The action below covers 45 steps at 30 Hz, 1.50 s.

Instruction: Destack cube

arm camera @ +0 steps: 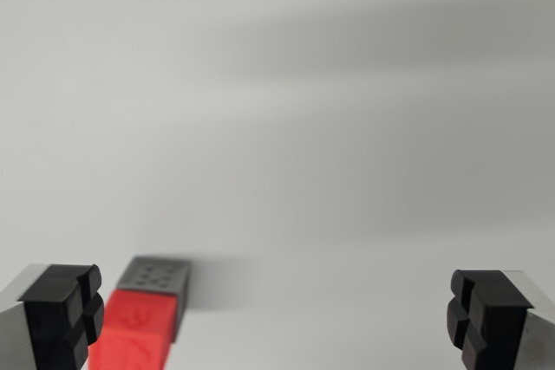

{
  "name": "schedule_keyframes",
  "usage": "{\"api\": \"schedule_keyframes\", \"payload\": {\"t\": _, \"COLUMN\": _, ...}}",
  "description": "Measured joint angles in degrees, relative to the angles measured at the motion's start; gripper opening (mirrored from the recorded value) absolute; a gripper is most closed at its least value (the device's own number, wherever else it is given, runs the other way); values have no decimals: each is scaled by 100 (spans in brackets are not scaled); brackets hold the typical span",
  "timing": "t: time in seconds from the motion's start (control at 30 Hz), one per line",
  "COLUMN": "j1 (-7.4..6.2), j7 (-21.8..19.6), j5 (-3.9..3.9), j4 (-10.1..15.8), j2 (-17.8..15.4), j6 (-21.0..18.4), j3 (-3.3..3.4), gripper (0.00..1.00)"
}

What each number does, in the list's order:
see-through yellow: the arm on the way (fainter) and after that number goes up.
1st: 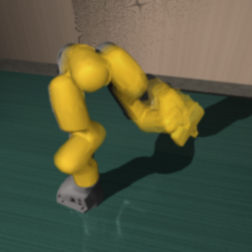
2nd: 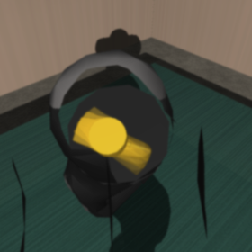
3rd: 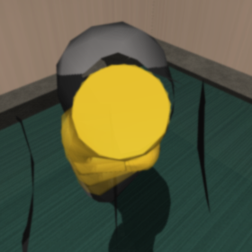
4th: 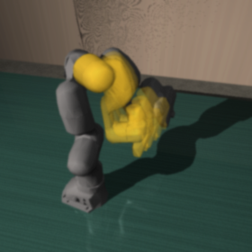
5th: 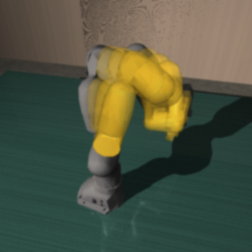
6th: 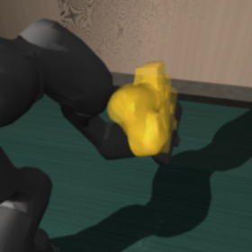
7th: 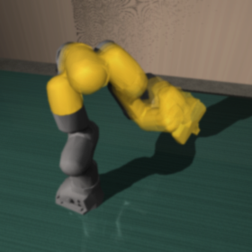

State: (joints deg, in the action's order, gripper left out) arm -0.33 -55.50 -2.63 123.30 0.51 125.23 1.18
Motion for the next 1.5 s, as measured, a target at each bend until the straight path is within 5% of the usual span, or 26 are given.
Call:
{"api": "schedule_keyframes", "payload": {"t": 0.67, "j1": -228, "j7": -601, "j5": 37, "j4": 1041, "j2": -473, "j6": 509, "j3": -177, "gripper": 100}}
{"api": "schedule_keyframes", "payload": {"t": 1.5, "j1": -634, "j7": -1558, "j5": 253, "j4": 2402, "j2": -982, "j6": 1282, "j3": -558, "gripper": 100}}
